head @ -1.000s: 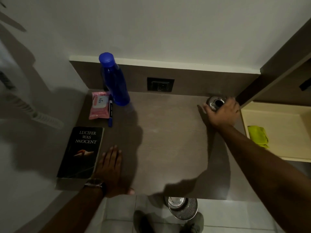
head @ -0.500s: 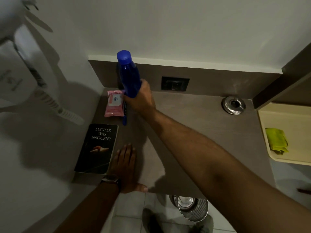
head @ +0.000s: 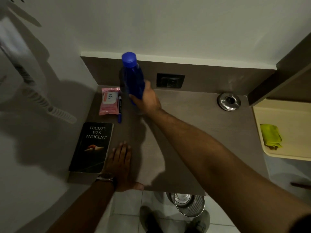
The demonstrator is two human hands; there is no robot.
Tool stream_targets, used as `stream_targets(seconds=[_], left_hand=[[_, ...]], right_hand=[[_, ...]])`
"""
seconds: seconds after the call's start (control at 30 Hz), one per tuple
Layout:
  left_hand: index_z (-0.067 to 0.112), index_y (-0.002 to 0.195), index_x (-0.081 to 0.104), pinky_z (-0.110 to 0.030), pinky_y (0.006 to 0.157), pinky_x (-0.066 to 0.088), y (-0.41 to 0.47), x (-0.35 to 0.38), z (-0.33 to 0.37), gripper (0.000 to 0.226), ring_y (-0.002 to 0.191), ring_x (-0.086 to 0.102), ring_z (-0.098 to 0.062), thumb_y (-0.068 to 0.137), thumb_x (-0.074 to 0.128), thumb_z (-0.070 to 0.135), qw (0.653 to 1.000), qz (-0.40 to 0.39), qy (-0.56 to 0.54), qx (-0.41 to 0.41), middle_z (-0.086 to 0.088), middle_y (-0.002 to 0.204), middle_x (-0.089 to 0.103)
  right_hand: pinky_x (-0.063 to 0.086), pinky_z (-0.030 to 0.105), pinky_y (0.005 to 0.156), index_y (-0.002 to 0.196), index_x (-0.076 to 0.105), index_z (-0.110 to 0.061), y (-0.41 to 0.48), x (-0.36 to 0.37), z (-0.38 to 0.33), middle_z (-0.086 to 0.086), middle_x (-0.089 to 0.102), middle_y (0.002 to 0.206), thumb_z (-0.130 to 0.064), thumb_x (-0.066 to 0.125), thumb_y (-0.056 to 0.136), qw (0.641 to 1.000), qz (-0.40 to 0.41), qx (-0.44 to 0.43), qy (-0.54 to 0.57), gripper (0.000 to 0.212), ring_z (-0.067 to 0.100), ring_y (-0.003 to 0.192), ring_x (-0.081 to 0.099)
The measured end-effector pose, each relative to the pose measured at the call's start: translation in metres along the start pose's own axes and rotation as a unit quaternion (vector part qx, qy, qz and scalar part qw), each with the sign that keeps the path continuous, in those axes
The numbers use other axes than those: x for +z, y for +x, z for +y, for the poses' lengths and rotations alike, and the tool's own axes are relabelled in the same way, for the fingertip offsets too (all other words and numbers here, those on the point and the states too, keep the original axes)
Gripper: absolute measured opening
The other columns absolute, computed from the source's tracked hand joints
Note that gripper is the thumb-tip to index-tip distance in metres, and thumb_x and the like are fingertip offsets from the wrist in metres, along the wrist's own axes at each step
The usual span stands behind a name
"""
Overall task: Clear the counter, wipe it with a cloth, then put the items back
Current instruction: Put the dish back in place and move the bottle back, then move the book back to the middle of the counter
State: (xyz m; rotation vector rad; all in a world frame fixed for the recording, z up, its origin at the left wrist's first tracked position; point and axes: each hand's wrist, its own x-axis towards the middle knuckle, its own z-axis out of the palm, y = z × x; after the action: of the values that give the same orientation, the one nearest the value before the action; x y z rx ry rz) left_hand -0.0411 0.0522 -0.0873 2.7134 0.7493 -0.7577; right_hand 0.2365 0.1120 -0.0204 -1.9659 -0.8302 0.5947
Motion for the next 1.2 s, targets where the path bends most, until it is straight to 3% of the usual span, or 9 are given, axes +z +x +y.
stream_targets(seconds=[0.13,0.27,0.4,0.57,0.73,0.9,1.03,1.1,1.2], left_hand=[[0.010,0.151,-0.035,-0.057,0.128,-0.008,-0.001,-0.006,0.002,0.169,0.157,-0.021,-0.038,0.034,0.020,0.119,1.000,-0.001,-0.007,0.003,-0.017,0.164,-0.037],[0.006,0.150,-0.036,-0.057,0.128,-0.010,-0.002,-0.007,0.002,0.172,0.157,-0.023,-0.038,0.035,0.023,0.119,1.000,0.004,-0.012,-0.001,-0.016,0.161,-0.042],[-0.004,0.161,0.015,-0.067,0.121,0.028,-0.008,-0.007,0.003,0.169,0.155,0.020,-0.049,0.045,0.036,0.117,0.999,0.027,-0.019,0.022,-0.029,0.169,0.010],[-0.002,0.160,0.017,-0.068,0.117,0.035,-0.004,-0.001,0.001,0.164,0.150,0.031,-0.050,0.047,0.033,0.116,0.999,0.023,-0.030,0.012,-0.031,0.166,0.022],[-0.004,0.160,0.015,-0.055,0.121,0.015,-0.003,0.002,-0.001,0.164,0.151,0.027,-0.050,0.049,0.037,0.115,0.999,0.032,0.000,0.029,-0.031,0.167,0.017],[0.005,0.158,-0.019,-0.059,0.129,0.000,-0.004,0.001,-0.001,0.167,0.159,-0.011,-0.040,0.045,0.031,0.118,0.999,0.023,0.011,0.019,-0.020,0.168,-0.023],[0.009,0.158,-0.024,-0.057,0.129,-0.005,-0.005,-0.003,0.001,0.163,0.158,-0.018,-0.038,0.050,0.039,0.113,0.999,0.031,0.022,0.005,-0.020,0.169,-0.025],[0.008,0.159,-0.021,-0.054,0.129,-0.008,-0.005,-0.005,0.002,0.160,0.159,-0.016,-0.039,0.055,0.043,0.111,0.999,0.023,0.037,-0.001,-0.021,0.169,-0.024],[0.007,0.163,-0.015,-0.054,0.127,-0.011,-0.009,-0.016,0.006,0.159,0.159,-0.015,-0.040,0.056,0.042,0.110,0.999,-0.014,0.041,-0.012,-0.021,0.170,-0.022]], right_hand=[[0.047,0.022,0.084,0.144,0.038,-0.037,-0.040,-0.037,0.039,-0.007,0.059,0.137,-0.046,0.079,0.086,0.997,0.071,-0.008,-0.009,0.072,0.006,0.116,0.058],[0.059,0.036,0.094,0.142,0.044,-0.029,-0.067,-0.088,0.080,-0.002,0.060,0.135,-0.057,0.080,0.081,0.987,0.152,0.007,-0.054,0.076,0.015,0.118,0.063],[0.059,0.041,0.100,0.142,0.042,-0.033,-0.081,-0.131,0.106,-0.007,0.057,0.138,-0.057,0.083,0.079,0.979,0.194,0.045,-0.048,0.079,0.011,0.123,0.060],[0.059,0.044,0.103,0.142,0.040,-0.032,-0.085,-0.157,0.112,-0.006,0.057,0.139,-0.056,0.083,0.080,0.977,0.197,0.053,-0.064,0.079,0.013,0.126,0.060],[0.057,0.046,0.106,0.148,0.038,-0.027,-0.084,-0.154,0.113,-0.003,0.055,0.145,-0.056,0.083,0.081,0.977,0.191,0.059,-0.068,0.085,0.016,0.132,0.057],[0.054,0.046,0.111,0.154,0.035,-0.023,-0.083,-0.152,0.113,0.000,0.051,0.152,-0.052,0.083,0.084,0.978,0.188,0.080,-0.036,0.090,0.018,0.138,0.054],[0.037,0.046,0.123,0.164,0.018,-0.024,-0.120,-0.110,0.092,0.004,0.030,0.165,-0.072,0.071,0.076,0.950,0.242,0.170,-0.098,0.113,0.026,0.151,0.034],[0.034,0.035,0.119,0.160,0.026,-0.025,-0.149,-0.068,0.070,-0.003,0.032,0.159,-0.070,0.067,0.081,0.960,0.213,0.141,-0.119,0.100,0.018,0.146,0.034],[0.047,0.019,0.103,0.146,0.050,-0.022,-0.169,0.000,0.028,-0.007,0.055,0.135,-0.036,0.075,0.096,0.999,0.036,0.023,0.006,0.058,0.003,0.124,0.055]])
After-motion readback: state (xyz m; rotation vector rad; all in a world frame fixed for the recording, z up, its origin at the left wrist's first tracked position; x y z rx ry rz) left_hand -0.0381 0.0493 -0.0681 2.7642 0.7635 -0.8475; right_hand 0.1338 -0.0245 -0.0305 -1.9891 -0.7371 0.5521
